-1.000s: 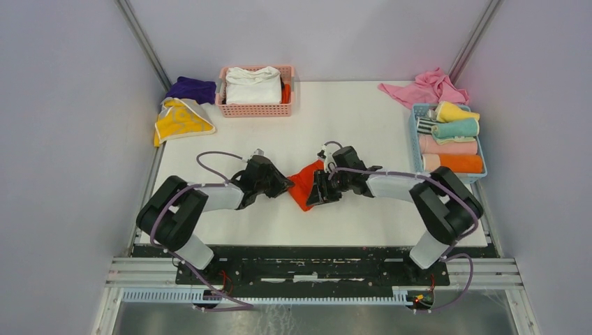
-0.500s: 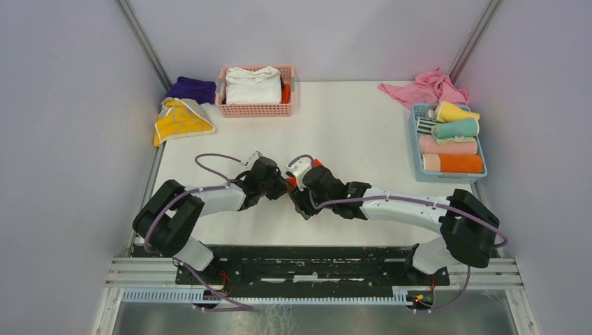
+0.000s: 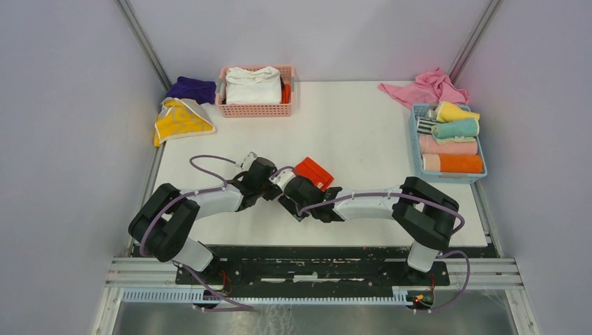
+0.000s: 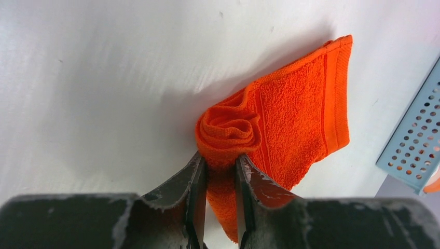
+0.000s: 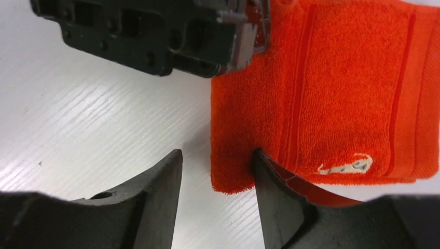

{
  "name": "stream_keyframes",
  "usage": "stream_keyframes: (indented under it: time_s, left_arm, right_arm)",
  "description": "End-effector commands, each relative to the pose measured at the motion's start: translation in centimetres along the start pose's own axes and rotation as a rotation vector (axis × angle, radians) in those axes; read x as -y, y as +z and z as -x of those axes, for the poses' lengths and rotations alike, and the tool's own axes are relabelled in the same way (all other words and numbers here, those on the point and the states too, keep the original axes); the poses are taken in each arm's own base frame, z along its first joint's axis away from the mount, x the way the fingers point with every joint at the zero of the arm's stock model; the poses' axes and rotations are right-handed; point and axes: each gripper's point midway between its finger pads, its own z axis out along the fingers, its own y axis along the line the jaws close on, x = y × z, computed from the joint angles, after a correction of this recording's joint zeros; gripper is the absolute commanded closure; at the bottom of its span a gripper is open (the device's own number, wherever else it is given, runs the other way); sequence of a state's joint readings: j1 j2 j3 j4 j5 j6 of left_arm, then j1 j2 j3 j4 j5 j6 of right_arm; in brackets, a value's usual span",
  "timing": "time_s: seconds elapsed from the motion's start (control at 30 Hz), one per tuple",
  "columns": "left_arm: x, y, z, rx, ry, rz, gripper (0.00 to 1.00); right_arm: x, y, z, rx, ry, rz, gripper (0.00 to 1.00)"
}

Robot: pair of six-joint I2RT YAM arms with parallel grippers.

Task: Roll the towels
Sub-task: Roll the towel at the center of the board.

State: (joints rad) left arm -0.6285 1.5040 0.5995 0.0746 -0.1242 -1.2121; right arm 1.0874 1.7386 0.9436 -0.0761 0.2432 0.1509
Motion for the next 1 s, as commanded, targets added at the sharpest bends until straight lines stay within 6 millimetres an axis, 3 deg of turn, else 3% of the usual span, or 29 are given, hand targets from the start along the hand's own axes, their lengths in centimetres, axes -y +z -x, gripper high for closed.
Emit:
stream_keyframes:
  time_s: [0.0, 0.13, 0.3, 0.43, 0.53, 0.67, 0.8, 0.97]
  left_arm:
    - [-4.2, -0.5, -1.1, -0.022, 0.019, 0.146, 0.7]
    - [-4.4, -0.6, -1.1, -0.024, 0.032, 0.15, 0.7]
    - [-4.3, -1.2, -0.7, -0.019, 0.042, 0.142, 0.69]
    - [-3.3, -2.6, -0.1, 0.006, 0.018, 0.087, 0.62]
    - [-2.8, -4.1, 0.8, 0.044, 0.011, 0.055, 0.5]
    - [-2.6, -6.3, 2.4, 0.103, 0.013, 0.033, 0.39]
    - [-3.0, -8.6, 3.4, 0.141, 0.014, 0.022, 0.35]
    - [-3.5, -10.5, 3.4, 0.152, 0.005, -0.013, 0.3]
  right_arm:
    - [0.7, 1.7, -1.6, -0.074, -0.032, -0.055, 0.41]
    - [0.7, 2.2, -2.0, -0.127, -0.055, -0.065, 0.48]
    - [0.2, 2.0, -1.9, -0.14, -0.066, -0.029, 0.76]
    - [-2.7, 1.3, -1.3, -0.147, -0.021, 0.193, 0.99]
    - [-5.2, 0.1, 0.0, -0.135, 0.092, 0.409, 1.0]
    - [-6.6, -1.9, 2.6, -0.104, 0.277, 0.672, 1.0]
    - [-5.9, -3.0, 5.1, -0.061, 0.502, 0.865, 1.0]
    - [-4.4, -2.4, 5.7, -0.038, 0.728, 0.985, 1.0]
